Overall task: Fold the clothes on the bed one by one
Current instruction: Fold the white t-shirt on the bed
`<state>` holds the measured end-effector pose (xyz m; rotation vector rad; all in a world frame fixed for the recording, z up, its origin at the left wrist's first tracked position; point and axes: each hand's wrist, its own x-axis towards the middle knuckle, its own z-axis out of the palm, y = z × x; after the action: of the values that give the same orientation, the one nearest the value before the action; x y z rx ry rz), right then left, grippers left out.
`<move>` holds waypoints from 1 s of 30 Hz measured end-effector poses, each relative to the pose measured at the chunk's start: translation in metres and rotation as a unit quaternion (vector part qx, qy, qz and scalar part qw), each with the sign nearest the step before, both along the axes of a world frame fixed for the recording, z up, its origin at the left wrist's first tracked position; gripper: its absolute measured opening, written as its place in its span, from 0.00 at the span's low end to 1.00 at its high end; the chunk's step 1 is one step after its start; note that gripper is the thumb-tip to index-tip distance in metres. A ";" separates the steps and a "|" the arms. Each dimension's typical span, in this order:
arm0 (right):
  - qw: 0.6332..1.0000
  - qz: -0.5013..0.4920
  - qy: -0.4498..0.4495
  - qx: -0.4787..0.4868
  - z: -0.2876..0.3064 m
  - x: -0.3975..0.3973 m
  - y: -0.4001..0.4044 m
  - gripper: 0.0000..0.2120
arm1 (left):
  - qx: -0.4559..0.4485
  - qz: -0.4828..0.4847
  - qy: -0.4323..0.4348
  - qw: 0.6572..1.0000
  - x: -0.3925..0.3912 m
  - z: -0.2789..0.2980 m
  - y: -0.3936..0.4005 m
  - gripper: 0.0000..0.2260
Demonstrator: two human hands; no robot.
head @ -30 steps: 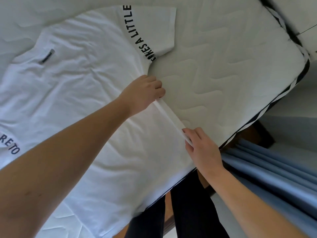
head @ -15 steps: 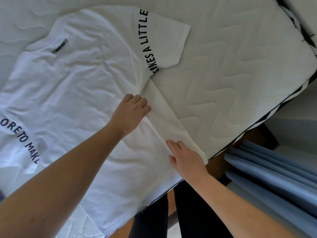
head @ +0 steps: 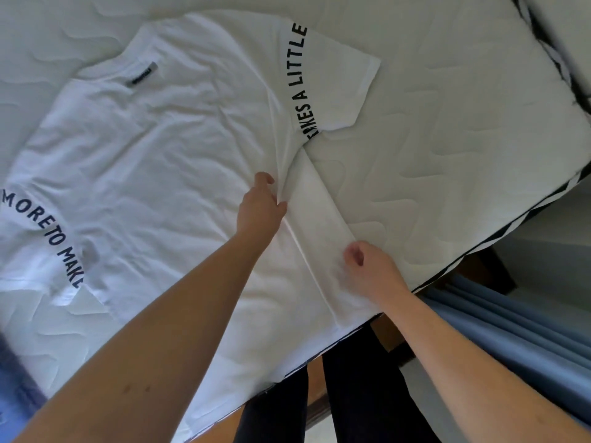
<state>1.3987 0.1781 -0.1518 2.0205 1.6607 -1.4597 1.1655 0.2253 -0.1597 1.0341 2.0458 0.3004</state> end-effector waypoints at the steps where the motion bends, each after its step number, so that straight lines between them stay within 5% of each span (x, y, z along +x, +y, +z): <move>1: 1.000 -0.013 -0.005 0.007 0.001 -0.002 0.009 0.04 | -0.011 0.000 0.003 1.000 -0.001 0.001 0.001 0.19; 7: 0.968 -0.208 0.135 0.037 0.008 -0.049 0.106 0.16 | -0.021 0.008 -0.015 1.000 -0.019 0.010 0.011 0.13; 10: 0.943 -0.264 0.204 0.003 0.012 -0.083 0.157 0.09 | 0.024 0.025 -0.035 0.999 -0.034 0.016 0.020 0.11; 14: 0.841 -0.454 0.287 -0.066 0.013 -0.113 0.198 0.10 | 0.073 -0.003 -0.019 0.997 -0.055 0.013 0.042 0.16; 18: 0.769 -0.524 0.351 -0.098 0.013 -0.132 0.217 0.14 | 0.076 -0.079 0.057 0.992 -0.076 0.000 0.083 0.21; 24: 0.749 -0.534 0.389 -0.046 0.023 -0.140 0.231 0.16 | 0.075 -0.104 0.061 0.990 -0.109 -0.006 0.170 0.23; 28: 0.802 -0.430 0.414 0.028 0.038 -0.152 0.227 0.15 | 0.044 0.043 -0.080 0.995 -0.119 0.007 0.229 0.08; 30: 0.845 -0.338 0.407 0.072 0.046 -0.161 0.219 0.12 | 0.043 0.151 -0.202 0.967 -0.124 0.012 0.248 0.08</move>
<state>1.2376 0.3970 -0.1063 2.3783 1.2869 -2.8279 1.0411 0.4735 -0.1478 0.6398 1.8190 0.7046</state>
